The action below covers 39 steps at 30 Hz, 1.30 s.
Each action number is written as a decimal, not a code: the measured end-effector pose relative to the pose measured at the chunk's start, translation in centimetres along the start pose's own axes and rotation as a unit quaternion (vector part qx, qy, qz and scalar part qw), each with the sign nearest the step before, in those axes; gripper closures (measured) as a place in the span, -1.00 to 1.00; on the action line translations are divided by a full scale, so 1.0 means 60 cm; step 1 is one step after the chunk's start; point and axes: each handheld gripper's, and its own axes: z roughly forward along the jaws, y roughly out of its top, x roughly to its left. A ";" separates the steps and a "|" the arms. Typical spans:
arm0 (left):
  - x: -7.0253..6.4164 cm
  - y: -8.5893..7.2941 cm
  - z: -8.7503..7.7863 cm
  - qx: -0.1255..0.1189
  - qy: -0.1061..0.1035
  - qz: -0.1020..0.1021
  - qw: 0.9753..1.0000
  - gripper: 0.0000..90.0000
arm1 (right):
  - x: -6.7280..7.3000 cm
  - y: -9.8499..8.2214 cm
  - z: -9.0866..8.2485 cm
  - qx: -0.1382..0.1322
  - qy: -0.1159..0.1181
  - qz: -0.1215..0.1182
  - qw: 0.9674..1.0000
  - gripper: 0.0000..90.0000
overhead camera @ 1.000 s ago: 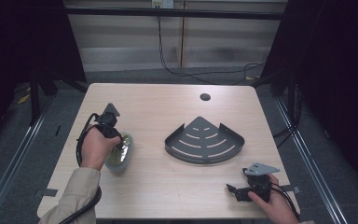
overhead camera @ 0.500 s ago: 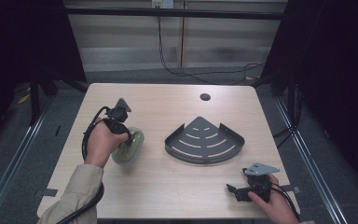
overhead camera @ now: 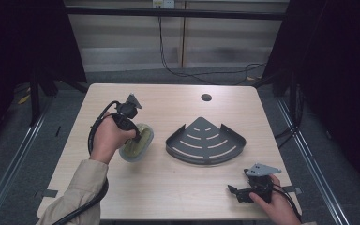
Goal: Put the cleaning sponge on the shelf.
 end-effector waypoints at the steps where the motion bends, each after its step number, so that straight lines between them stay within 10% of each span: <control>1: -0.002 0.002 0.000 -0.001 -0.002 0.001 1.000 0.60 | 0.000 0.000 0.000 0.000 0.000 0.000 1.000 -0.79; 39: -0.071 0.090 -0.008 -0.021 -0.025 0.073 0.997 0.59 | 0.000 0.000 0.000 0.001 0.000 0.000 1.000 -0.79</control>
